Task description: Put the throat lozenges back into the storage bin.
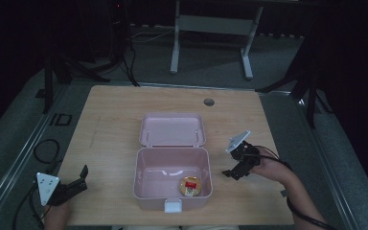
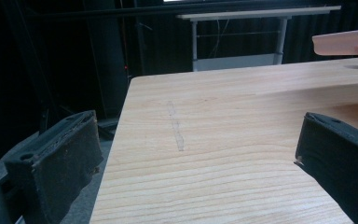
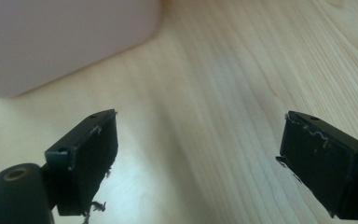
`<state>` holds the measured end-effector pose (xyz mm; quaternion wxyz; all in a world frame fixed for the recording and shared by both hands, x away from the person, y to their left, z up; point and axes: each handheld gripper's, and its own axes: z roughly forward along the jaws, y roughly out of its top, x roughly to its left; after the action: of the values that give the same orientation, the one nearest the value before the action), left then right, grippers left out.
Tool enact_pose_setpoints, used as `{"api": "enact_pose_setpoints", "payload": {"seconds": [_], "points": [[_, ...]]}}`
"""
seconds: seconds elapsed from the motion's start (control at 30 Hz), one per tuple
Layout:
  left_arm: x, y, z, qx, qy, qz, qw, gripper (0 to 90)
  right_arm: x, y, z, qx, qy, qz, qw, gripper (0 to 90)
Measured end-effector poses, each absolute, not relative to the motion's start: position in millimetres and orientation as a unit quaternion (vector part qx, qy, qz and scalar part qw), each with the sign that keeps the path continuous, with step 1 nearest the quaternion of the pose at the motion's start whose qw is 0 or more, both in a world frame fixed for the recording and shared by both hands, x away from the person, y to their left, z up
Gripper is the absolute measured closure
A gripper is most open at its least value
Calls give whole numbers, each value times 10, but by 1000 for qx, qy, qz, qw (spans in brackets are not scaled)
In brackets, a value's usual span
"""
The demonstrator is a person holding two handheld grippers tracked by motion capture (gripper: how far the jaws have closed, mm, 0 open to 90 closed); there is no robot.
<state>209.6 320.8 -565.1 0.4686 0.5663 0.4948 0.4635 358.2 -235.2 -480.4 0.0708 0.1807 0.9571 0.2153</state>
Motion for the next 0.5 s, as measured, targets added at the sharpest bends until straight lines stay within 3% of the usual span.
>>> {"api": "enact_pose_setpoints", "payload": {"seconds": [0.3, 0.33, 0.4, 0.5], "points": [[2096, 3207, -5651, 566, 495, 464, 469, 5, 3653, -2600, -5220, 266, 906, 297, 139, 111], [2097, 3207, -5650, 567, 495, 463, 468, 5, 3667, -2683, -5267, 293, 883, 320, 180, 110], [2096, 3208, -5651, 567, 494, 463, 469, 5, 3664, -2736, -5287, 308, 863, 336, 215, 111], [2095, 3207, -5651, 567, 493, 464, 469, 5, 3670, -2800, -5313, 332, 842, 354, 237, 111]]}}
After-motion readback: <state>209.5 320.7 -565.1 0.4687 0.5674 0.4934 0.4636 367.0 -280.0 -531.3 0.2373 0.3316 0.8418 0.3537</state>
